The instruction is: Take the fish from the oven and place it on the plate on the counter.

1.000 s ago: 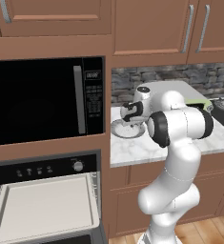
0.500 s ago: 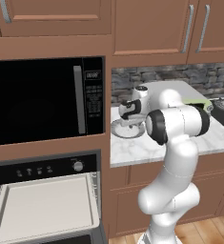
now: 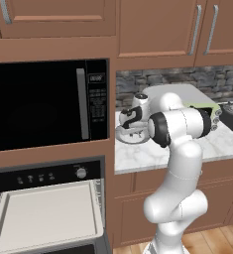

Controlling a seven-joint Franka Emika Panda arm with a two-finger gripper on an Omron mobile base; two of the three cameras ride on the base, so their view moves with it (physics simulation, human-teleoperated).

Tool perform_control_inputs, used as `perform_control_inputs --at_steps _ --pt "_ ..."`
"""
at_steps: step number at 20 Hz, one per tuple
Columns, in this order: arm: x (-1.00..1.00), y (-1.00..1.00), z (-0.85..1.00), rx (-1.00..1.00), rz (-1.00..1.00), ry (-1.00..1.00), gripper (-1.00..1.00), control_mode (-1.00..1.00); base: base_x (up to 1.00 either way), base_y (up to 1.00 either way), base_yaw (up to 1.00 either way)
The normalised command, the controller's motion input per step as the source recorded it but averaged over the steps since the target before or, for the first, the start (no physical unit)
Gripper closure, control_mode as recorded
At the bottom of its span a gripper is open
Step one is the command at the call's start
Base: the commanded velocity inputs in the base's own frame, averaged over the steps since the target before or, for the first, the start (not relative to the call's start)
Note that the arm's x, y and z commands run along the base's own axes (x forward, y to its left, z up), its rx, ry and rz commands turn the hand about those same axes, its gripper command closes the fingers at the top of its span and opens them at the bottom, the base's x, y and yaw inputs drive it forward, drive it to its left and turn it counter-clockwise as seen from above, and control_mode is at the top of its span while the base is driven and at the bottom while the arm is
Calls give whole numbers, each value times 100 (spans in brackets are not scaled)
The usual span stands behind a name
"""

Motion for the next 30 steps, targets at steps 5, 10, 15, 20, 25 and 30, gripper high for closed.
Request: perform_control_inputs --at_steps 5,10,15,20,25,30 --pt "0 0 -14 0 0 0 100 -100 0 0 0" --pt "0 -15 0 0 1 -1 100 -100 0 0 0" --pt "11 -2 0 0 9 0 100 -100 0 0 0" --pt "21 0 0 0 12 0 100 -100 0 0 0" --pt "11 0 0 0 7 0 100 -100 0 0 0" --pt "0 0 0 0 3 0 -100 -100 0 0 0"
